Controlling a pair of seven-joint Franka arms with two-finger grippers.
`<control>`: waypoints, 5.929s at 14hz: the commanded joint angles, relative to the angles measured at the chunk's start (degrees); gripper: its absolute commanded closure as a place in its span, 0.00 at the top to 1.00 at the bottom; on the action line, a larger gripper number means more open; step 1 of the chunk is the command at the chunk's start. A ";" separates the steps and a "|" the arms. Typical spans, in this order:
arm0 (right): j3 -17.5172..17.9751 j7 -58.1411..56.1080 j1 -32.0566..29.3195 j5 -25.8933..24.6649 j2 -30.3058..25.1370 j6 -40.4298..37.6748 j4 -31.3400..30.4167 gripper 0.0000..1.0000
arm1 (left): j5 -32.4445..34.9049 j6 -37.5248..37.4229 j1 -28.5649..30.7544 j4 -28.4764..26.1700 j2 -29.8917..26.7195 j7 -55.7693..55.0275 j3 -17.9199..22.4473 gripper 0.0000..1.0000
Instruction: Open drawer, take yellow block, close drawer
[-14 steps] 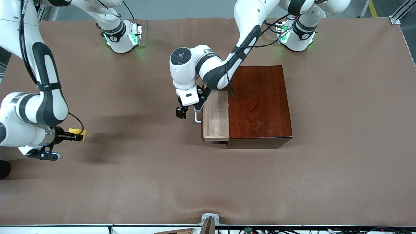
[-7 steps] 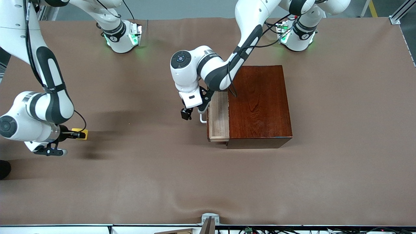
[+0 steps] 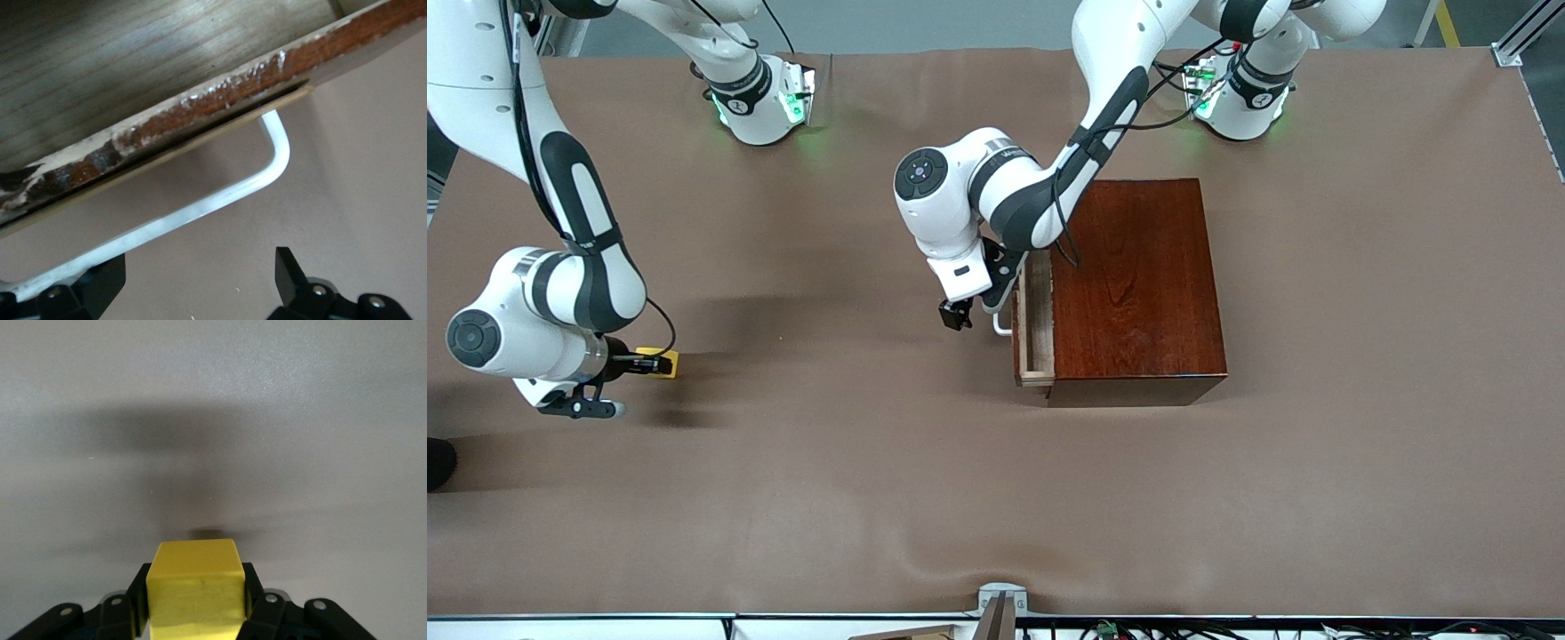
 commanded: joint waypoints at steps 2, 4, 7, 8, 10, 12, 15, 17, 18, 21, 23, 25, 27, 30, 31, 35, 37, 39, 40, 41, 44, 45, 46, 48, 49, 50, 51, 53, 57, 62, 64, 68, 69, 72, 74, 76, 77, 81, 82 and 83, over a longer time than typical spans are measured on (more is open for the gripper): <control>1.05 -0.51 -1.25 -0.86 -0.08 2.86 -2.33 0.01 | 1.82 -3.70 -0.09 -1.17 -0.38 -0.81 1.83 1.00; 1.05 -0.51 -1.33 -0.77 0.10 2.94 -2.33 0.24 | 1.82 -5.01 0.00 -1.17 -0.38 -0.73 2.01 1.00; 0.96 0.02 -1.16 -0.86 0.10 2.51 -1.89 0.87 | 1.82 -6.16 0.00 -1.17 -0.55 -0.73 2.89 1.00; 0.96 -0.50 -1.16 -0.77 0.01 2.42 -1.80 1.00 | 1.82 -6.77 0.00 -1.17 -0.64 -0.73 2.97 1.00; 1.05 -1.73 -1.16 -0.86 -0.43 1.80 -1.54 1.00 | 1.82 -7.04 0.00 -1.17 -0.64 -0.73 3.24 1.00; 1.05 -3.75 -1.51 -0.86 -0.87 0.23 -0.14 1.00 | 1.82 -7.13 0.09 -1.17 -0.64 -0.73 3.24 1.00; 1.05 -8.23 -2.30 -0.77 -3.15 -4.95 2.76 1.00 | 1.82 -7.65 0.00 -1.17 -0.64 -0.73 3.94 1.00; 1.05 -8.50 -2.21 -0.77 -4.12 -8.64 5.48 1.00 | 1.82 -9.40 0.18 -1.26 -0.64 -0.81 3.94 1.00; 1.14 -8.50 -2.13 -0.77 -4.56 -10.83 7.24 1.00 | 1.82 -10.02 0.18 -1.26 -0.64 -0.90 3.94 1.00; 1.23 -8.68 -2.04 -0.77 -5.44 -18.47 14.00 1.00 | 1.56 -10.03 0.18 -0.91 -0.73 -0.90 3.94 1.00; 1.49 -8.68 -1.86 -0.60 -6.31 -22.62 17.44 1.00 | 1.30 -10.03 0.09 -0.73 -0.90 -0.81 3.85 1.00; 1.66 -8.68 -1.16 -0.51 -8.85 -24.56 18.59 1.00 | 1.29 -10.03 -0.09 -0.64 -2.56 -0.47 3.68 1.00; 1.67 -8.51 0.50 -0.68 -12.11 -24.74 18.68 1.00 | 1.38 -10.12 0.00 -0.73 -5.55 -0.29 3.59 1.00; 1.75 -7.89 1.13 -0.60 -15.80 -28.15 19.12 1.00 | 1.38 -10.21 0.53 -0.82 -10.20 0.24 3.68 1.00; 1.84 -7.98 1.21 -0.51 -16.42 -30.35 20.25 1.00 | 1.73 -10.47 1.14 -1.34 -12.66 1.98 3.77 1.00; 1.75 -8.24 3.67 -0.77 -17.39 -40.02 28.24 1.00 | 1.56 -15.12 8.25 -2.22 -20.75 17.34 3.50 1.00; 1.67 -8.50 4.46 -1.03 -19.66 -40.47 28.70 1.00 | 1.47 -15.21 11.06 -3.98 -23.65 26.82 3.50 1.00; 1.58 -8.68 4.38 -1.04 -21.95 -40.56 28.26 1.00 | 0.77 -15.74 14.57 -5.82 -25.94 35.53 3.07 1.00; 1.49 -8.77 4.20 -1.04 -23.10 -41.35 27.91 1.00 | 0.59 -17.48 15.20 -7.48 -27.08 39.23 3.15 1.00; 1.40 -8.77 4.20 -1.12 -24.32 -41.61 27.30 1.00 | 0.68 -17.85 15.47 -9.24 -28.49 42.14 3.41 1.00; 1.05 -8.68 3.59 -1.21 -29.68 -41.09 21.95 1.00 | 0.16 -17.85 20.56 -13.29 -33.14 53.72 3.06 1.00; 1.05 -8.68 3.59 -1.30 -30.83 -40.83 20.63 1.00 | 0.15 -18.11 22.22 -14.52 -34.64 57.51 3.06 1.00; 1.05 -8.51 3.59 -1.56 -31.36 -40.83 20.09 1.00 | -0.11 -18.12 23.72 -16.10 -36.48 60.68 3.06 1.00; 1.05 -8.42 3.59 -1.92 -31.63 -41.18 19.74 1.00 | -0.46 -18.20 26.00 -19.87 -40.35 67.44 3.06 1.00; 1.05 -8.16 3.67 -1.92 -31.89 -41.44 19.74 1.00 | -0.55 -18.12 28.11 -21.28 -41.67 72.00 3.06 1.00; 1.14 -8.07 3.76 -1.92 -32.24 -41.53 19.30 1.00 | -0.72 -18.20 30.04 -22.08 -42.73 77.36 3.06 1.00; 1.14 -8.06 3.68 -1.92 -32.86 -41.62 18.60 1.00 | -0.90 -18.46 31.71 -22.09 -43.61 81.85 3.06 1.00; 1.14 -8.06 3.68 -1.92 -33.56 -41.44 17.63 1.00 | -2.13 -20.83 33.92 -21.91 -44.67 89.33 3.06 1.00; 1.14 -7.98 3.59 -1.92 -33.57 -41.44 17.63 1.00 | -2.40 -23.47 36.39 -21.83 -47.22 100.58 3.41 1.00; 1.14 -7.98 3.68 -1.92 -33.48 -41.35 17.71 1.00 | -2.40 -25.41 39.02 -21.21 -48.89 109.66 3.33 1.00; 1.14 -7.98 3.59 -1.92 -33.48 -41.27 17.71 1.00 | -2.40 -25.41 39.11 -21.12 -48.98 109.75 3.33 1.00; 1.23 -8.33 3.85 -1.92 -33.30 -41.35 18.24 1.00 | -3.62 -25.59 39.20 -20.42 -49.33 110.62 3.41 1.00; 1.40 -8.42 4.20 -2.00 -33.21 -41.35 18.76 1.00 | -3.54 -25.59 39.90 -20.33 -49.24 111.33 2.98 1.00; 1.49 -7.80 4.38 -1.83 -33.04 -41.62 19.56 1.00 | -3.54 -26.29 48.83 -20.33 -49.16 112.65 -5.78 1.00; 1.93 -4.92 4.12 -1.74 -33.13 -42.66 19.56 1.00 | -3.54 -26.38 52.20 -20.60 -49.24 112.83 -8.18 1.00; 3.07 -4.46 3.24 -1.74 -33.13 -42.76 19.56 1.00 | -3.63 -27.25 56.75 -20.60 -49.59 114.49 -12.03 1.00; 3.59 -4.55 2.63 -1.74 -33.13 -42.76 19.56 1.00 | -3.71 -27.52 59.82 -20.77 -49.77 115.11 -14.75 1.00; 4.39 -4.99 1.39 -1.65 -33.04 -42.76 19.65 1.00 | -3.71 -28.40 61.00 -20.51 -50.21 115.11 -15.83 1.00; 4.39 -5.08 1.39 -1.65 -33.04 -42.76 19.56 1.00 | -3.71 -28.49 61.00 -20.25 -50.21 115.03 -15.75 1.00; 4.48 -5.08 1.04 -1.65 -33.04 -42.76 19.56 1.00 | -3.71 -28.66 61.00 -20.16 -50.21 114.33 -15.75 1.00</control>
